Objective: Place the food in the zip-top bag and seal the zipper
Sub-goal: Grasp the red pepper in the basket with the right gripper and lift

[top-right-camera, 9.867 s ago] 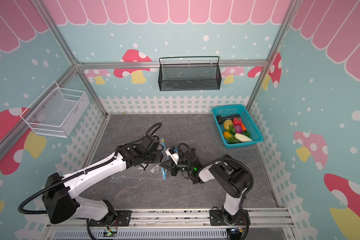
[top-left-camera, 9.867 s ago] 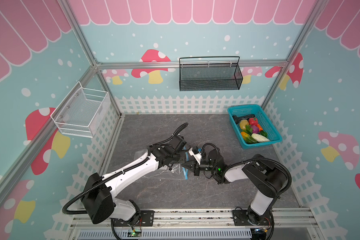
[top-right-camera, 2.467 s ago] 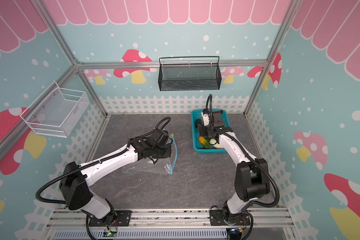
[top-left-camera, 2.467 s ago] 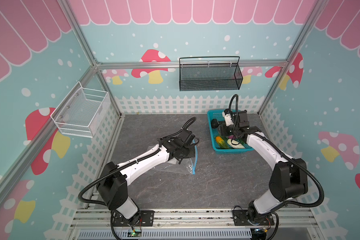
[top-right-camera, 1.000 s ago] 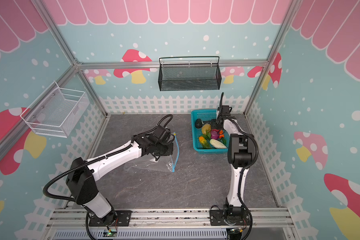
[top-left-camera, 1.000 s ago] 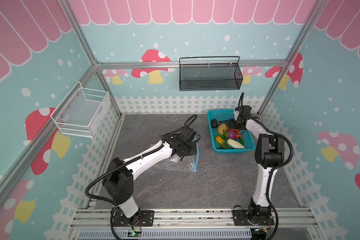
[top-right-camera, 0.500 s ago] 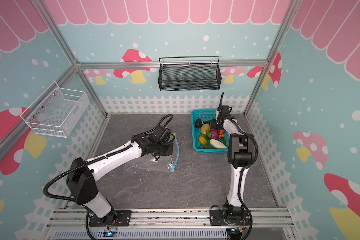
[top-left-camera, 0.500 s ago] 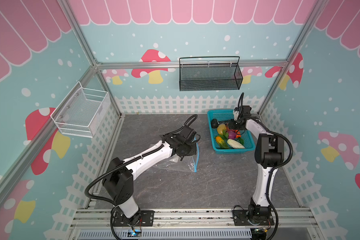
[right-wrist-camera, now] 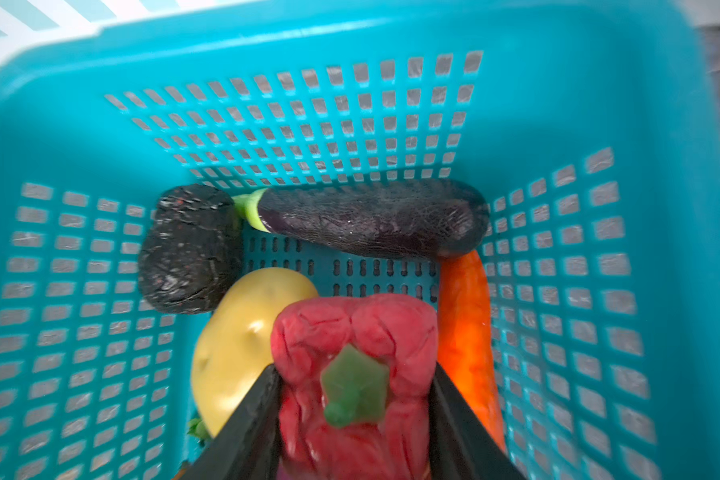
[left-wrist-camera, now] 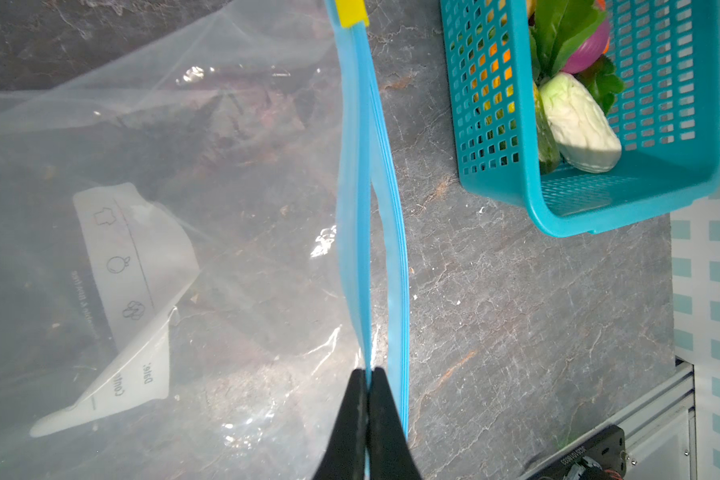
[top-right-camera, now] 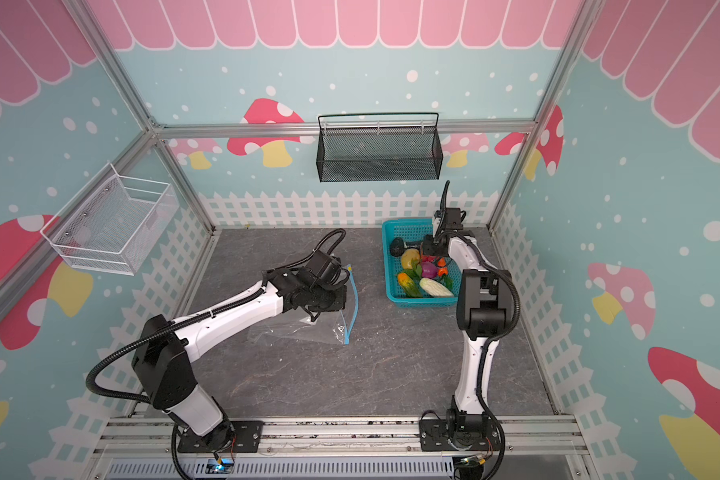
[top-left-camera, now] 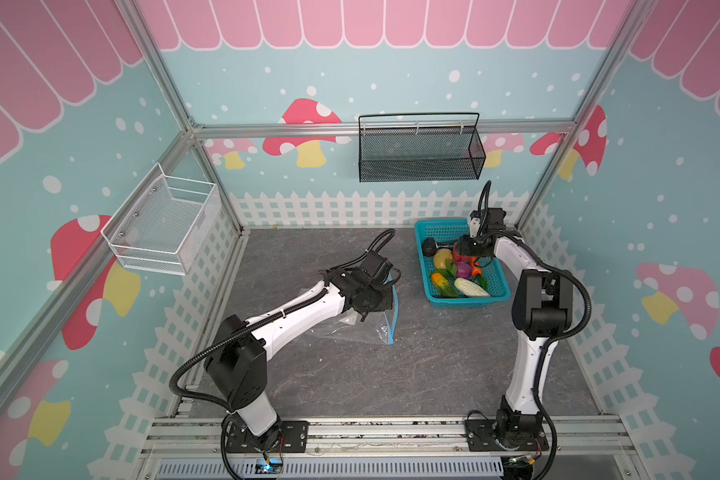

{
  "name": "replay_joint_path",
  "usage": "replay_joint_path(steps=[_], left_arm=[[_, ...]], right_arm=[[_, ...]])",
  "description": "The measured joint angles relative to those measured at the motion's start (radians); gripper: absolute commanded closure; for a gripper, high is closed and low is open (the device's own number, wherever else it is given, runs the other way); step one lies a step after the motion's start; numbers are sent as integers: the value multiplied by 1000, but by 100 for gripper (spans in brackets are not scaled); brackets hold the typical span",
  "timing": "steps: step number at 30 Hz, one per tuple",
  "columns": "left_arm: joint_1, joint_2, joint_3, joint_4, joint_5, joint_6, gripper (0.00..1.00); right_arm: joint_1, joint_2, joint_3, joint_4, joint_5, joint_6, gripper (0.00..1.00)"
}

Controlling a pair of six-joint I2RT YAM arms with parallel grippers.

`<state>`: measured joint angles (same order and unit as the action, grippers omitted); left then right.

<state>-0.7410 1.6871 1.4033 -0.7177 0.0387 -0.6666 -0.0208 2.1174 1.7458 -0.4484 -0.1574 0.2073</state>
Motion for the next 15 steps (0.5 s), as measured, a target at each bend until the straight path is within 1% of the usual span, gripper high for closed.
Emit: replay_joint_path(steps=[5, 8, 11, 15], left_arm=[[0, 0, 0, 0, 0, -3, 100], [0, 0, 0, 1, 0, -4, 100], [0, 0, 0, 2, 1, -7, 100], [0, 0, 0, 7, 6, -11, 100]], right_arm=[[0, -74, -32, 2, -4, 1, 63], [0, -132, -79, 11, -19, 7, 63], [0, -219, -173, 44, -50, 21, 64], [1, -352, -310, 94, -117, 51, 64]])
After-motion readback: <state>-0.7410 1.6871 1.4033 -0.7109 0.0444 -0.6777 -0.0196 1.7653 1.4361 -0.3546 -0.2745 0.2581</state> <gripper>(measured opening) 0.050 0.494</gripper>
